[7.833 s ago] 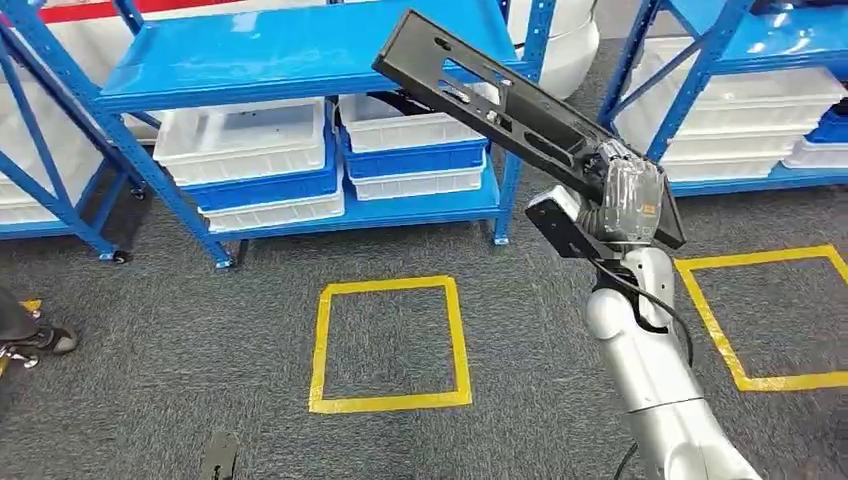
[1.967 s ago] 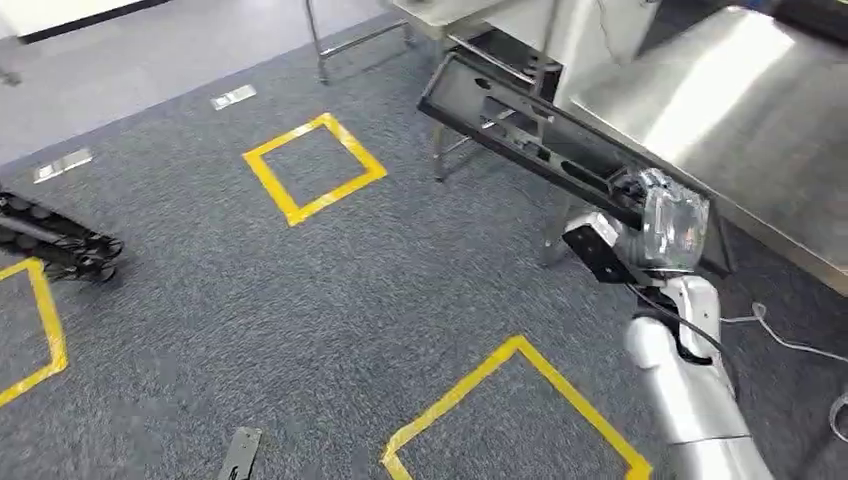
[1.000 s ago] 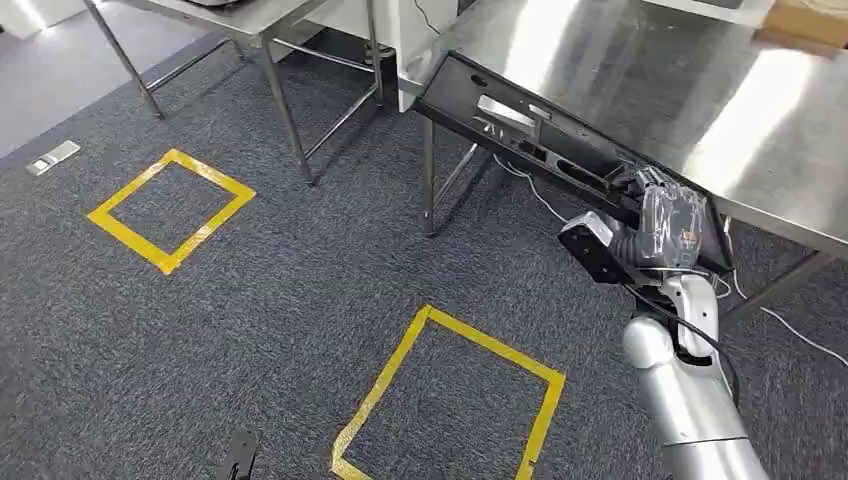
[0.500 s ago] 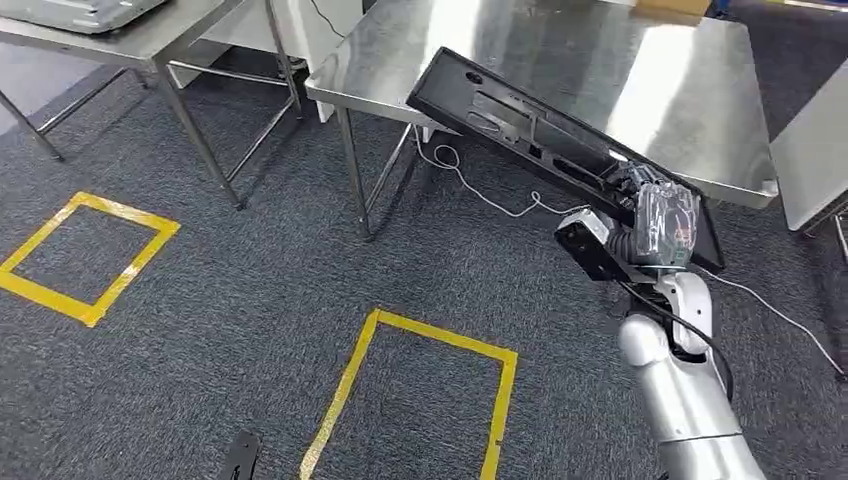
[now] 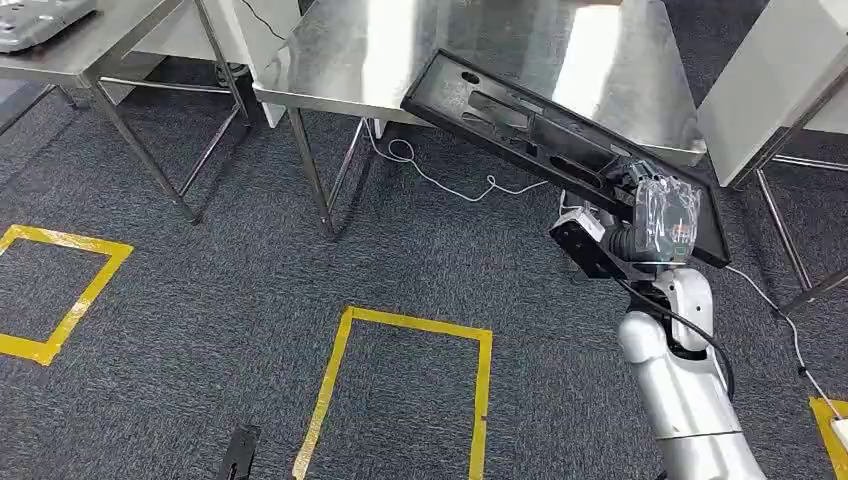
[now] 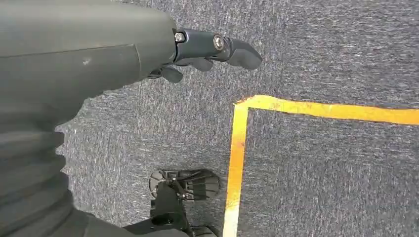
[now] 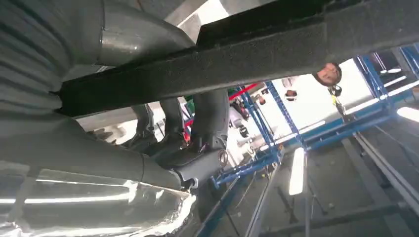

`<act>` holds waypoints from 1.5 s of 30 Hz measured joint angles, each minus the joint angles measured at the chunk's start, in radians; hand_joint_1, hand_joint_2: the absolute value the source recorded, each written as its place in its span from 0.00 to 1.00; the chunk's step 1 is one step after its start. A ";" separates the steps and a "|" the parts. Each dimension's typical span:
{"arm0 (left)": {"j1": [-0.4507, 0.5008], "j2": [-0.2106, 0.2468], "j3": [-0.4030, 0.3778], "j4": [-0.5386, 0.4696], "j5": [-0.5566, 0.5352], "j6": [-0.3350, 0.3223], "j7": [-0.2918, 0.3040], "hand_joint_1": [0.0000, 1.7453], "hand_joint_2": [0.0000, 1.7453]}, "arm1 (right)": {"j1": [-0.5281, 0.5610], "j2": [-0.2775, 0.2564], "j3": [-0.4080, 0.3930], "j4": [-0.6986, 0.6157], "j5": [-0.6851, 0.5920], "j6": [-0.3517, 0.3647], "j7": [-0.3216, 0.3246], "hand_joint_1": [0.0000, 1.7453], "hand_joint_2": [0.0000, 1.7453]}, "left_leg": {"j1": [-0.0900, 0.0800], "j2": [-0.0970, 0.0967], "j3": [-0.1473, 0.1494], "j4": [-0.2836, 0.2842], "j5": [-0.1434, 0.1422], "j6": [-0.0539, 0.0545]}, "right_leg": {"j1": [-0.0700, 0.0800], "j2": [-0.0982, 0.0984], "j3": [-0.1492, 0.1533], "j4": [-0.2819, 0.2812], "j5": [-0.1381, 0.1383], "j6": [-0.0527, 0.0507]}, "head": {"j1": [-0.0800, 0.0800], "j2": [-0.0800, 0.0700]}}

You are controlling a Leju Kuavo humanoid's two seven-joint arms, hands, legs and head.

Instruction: Take the parts from the cabinet and place them on the table.

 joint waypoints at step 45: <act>0.005 -0.001 0.024 0.000 0.013 -0.058 -0.044 0.00 1.00 | -0.001 0.019 0.003 0.019 0.040 0.000 0.007 1.00 1.00 | -0.010 -0.069 -0.016 0.031 -0.014 0.006 | -0.018 0.031 -0.050 0.007 0.046 0.006 | -0.002 0.000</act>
